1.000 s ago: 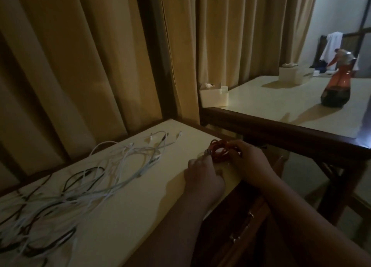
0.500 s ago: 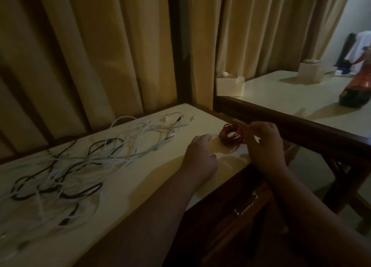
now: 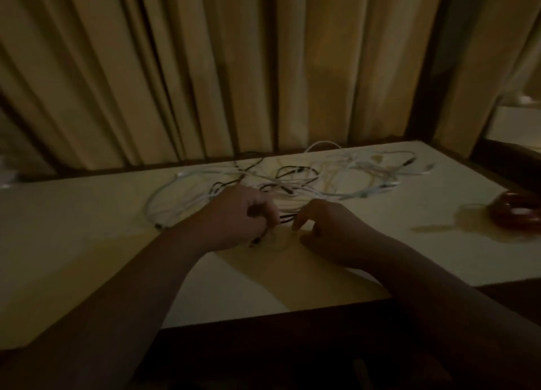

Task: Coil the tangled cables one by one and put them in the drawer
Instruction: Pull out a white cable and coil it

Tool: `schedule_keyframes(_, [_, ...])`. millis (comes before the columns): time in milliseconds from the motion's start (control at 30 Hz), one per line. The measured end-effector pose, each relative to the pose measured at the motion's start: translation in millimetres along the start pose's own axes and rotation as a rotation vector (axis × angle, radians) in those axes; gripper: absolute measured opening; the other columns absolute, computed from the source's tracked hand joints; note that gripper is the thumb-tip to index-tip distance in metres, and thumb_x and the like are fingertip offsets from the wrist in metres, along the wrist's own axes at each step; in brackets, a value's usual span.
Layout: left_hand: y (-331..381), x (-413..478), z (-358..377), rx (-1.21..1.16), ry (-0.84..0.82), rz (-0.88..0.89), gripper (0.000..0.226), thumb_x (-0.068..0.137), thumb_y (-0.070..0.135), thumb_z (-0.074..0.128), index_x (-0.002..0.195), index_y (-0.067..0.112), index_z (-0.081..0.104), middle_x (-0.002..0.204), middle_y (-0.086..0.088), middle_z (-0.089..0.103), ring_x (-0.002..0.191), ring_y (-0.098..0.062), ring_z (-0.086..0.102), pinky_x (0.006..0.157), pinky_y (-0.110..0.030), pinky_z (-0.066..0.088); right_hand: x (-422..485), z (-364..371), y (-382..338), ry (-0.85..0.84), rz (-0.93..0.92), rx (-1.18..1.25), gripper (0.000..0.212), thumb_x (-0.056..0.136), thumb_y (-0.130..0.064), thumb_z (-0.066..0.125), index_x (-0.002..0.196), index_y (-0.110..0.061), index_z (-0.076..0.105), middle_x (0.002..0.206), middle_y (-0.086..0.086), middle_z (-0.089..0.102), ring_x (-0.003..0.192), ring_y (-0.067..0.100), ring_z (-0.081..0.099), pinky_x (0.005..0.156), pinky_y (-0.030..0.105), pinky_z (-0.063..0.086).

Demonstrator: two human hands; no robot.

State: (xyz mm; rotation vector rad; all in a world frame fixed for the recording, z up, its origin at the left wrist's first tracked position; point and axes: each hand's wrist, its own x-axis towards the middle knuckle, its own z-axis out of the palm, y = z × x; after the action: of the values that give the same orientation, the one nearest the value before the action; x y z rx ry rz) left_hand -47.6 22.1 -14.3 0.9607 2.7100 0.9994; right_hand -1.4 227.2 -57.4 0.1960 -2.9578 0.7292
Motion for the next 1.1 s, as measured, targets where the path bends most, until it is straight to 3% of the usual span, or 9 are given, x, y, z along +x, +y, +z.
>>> schedule_keyframes(167, [-32, -15, 2, 0.191, -0.032, 0.021, 0.016, 0.082, 0.019, 0.078, 0.086, 0.032, 0.069, 0.093, 0.015, 0.064, 0.09, -0.002, 0.062, 0.083, -0.025, 0.053, 31, 14, -23, -0.106, -0.096, -0.076, 0.043, 0.082, -0.041, 0.08, 0.123, -0.036, 0.066, 0.11, -0.01, 0.058, 0.084, 0.002, 0.052, 0.07, 0.02, 0.043])
schedule_keyframes(300, [-48, -11, 6, 0.335, 0.002, 0.101, 0.018, 0.077, 0.021, 0.078, 0.095, 0.017, 0.074, 0.083, 0.016, 0.051, 0.075, 0.001, 0.049, 0.066, -0.014, 0.039, 34, 17, -22, -0.138, -0.192, -0.148, 0.027, 0.088, -0.04, 0.074, 0.113, -0.03, 0.073, 0.107, -0.006, 0.061, 0.092, 0.009, 0.057, 0.076, 0.022, 0.047])
schedule_keyframes(433, [-59, -10, 12, 0.392, 0.006, 0.212, 0.02, 0.081, 0.031, 0.077, 0.087, 0.013, 0.07, 0.086, 0.008, 0.052, 0.081, -0.009, 0.047, 0.069, -0.026, 0.041, 27, 10, -18, -0.161, -0.242, -0.133, 0.016, 0.096, -0.03, 0.066, 0.105, -0.02, 0.074, 0.104, -0.004, 0.064, 0.09, 0.008, 0.058, 0.079, 0.022, 0.049])
schedule_keyframes(600, [-61, -1, 8, 0.406, 0.14, 0.211, 0.016, 0.091, 0.023, 0.061, 0.09, 0.01, 0.069, 0.093, -0.002, 0.057, 0.081, -0.016, 0.054, 0.072, -0.038, 0.048, 30, -12, -22, 0.059, -0.092, 0.326, 0.031, 0.106, -0.016, 0.041, 0.08, -0.022, 0.058, 0.064, -0.007, 0.055, 0.05, 0.003, 0.05, 0.049, 0.018, 0.04])
schedule_keyframes(667, [-52, 9, -7, 0.279, 0.296, 0.154, 0.014, 0.096, 0.025, 0.062, 0.09, 0.017, 0.072, 0.09, 0.004, 0.063, 0.08, -0.008, 0.058, 0.071, -0.028, 0.05, 39, -32, -29, 0.041, -0.101, 0.625, 0.036, 0.107, -0.012, 0.039, 0.074, -0.017, 0.05, 0.056, -0.007, 0.045, 0.043, 0.008, 0.039, 0.043, 0.025, 0.03])
schedule_keyframes(733, [-38, 20, -29, 0.078, 0.482, 0.1, 0.017, 0.098, 0.03, 0.061, 0.085, 0.027, 0.07, 0.082, 0.011, 0.066, 0.076, -0.001, 0.059, 0.064, -0.013, 0.045, 52, -54, -35, 0.005, -0.089, 0.919, 0.032, 0.108, -0.018, 0.041, 0.083, -0.005, 0.055, 0.061, 0.004, 0.037, 0.046, 0.015, 0.032, 0.043, 0.028, 0.025])
schedule_keyframes(833, [-25, 43, -62, -0.062, 0.698, 0.136, 0.017, 0.099, 0.027, 0.06, 0.087, 0.026, 0.071, 0.075, 0.01, 0.067, 0.067, 0.001, 0.059, 0.058, -0.009, 0.041, 73, -77, -41, -0.133, -0.149, 0.915, 0.027, 0.105, -0.018, 0.047, 0.109, 0.002, 0.065, 0.065, 0.01, 0.053, 0.05, 0.019, 0.048, 0.047, 0.028, 0.041])
schedule_keyframes(967, [-11, 72, -78, -0.303, 0.721, 0.189, 0.02, 0.101, 0.024, 0.058, 0.107, 0.014, 0.074, 0.075, 0.004, 0.068, 0.065, -0.004, 0.062, 0.059, -0.019, 0.05, 95, -88, -58, -0.396, -0.324, 1.039, 0.016, 0.098, -0.011, 0.056, 0.107, -0.004, 0.068, 0.09, 0.013, 0.071, 0.075, 0.022, 0.068, 0.063, 0.029, 0.055])
schedule_keyframes(1100, [3, 91, -73, -0.543, 0.61, 0.107, 0.016, 0.091, 0.014, 0.059, 0.085, 0.009, 0.073, 0.064, 0.006, 0.069, 0.061, -0.011, 0.065, 0.048, -0.019, 0.051, 119, -83, -74, -0.285, -0.493, 1.371, 0.014, 0.095, -0.001, 0.054, 0.102, -0.003, 0.066, 0.1, 0.015, 0.07, 0.086, 0.023, 0.07, 0.071, 0.031, 0.058])
